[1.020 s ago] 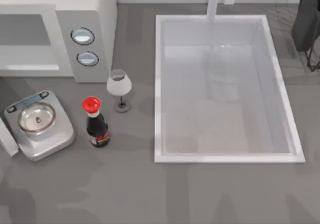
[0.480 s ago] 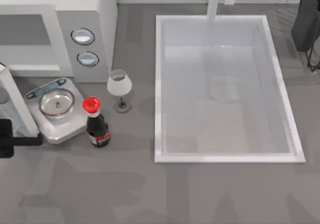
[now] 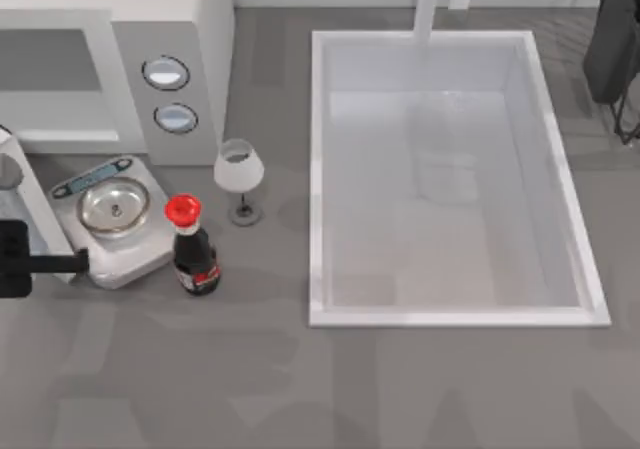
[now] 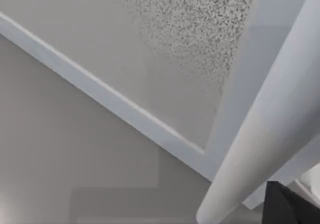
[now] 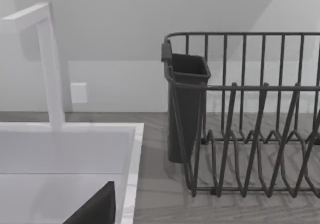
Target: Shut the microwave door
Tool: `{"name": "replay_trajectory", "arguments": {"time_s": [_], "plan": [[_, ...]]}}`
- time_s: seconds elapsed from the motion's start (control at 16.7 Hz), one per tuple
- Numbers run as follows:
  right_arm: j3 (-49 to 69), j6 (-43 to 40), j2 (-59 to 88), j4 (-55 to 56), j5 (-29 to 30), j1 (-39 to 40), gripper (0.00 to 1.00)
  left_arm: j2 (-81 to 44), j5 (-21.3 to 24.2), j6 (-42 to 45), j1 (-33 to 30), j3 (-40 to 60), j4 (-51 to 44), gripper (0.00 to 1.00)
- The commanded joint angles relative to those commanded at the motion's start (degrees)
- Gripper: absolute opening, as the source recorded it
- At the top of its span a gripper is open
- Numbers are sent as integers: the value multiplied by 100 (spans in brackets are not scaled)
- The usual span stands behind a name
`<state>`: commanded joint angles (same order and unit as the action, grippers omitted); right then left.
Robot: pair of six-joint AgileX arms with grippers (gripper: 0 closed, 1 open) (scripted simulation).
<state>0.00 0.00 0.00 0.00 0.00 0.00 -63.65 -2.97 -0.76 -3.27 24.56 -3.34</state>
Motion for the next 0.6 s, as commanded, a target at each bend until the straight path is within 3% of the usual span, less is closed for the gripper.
{"name": "replay_trajectory", "arguments": {"time_s": [0.36, 0.6], "plan": [[0, 0, 0, 0, 0, 0, 100, -1898, 39, 47, 34, 1008, 734, 0], [0, 0, 0, 0, 0, 0, 100, -2470, 57, 66, 50, 1387, 1028, 0]]}}
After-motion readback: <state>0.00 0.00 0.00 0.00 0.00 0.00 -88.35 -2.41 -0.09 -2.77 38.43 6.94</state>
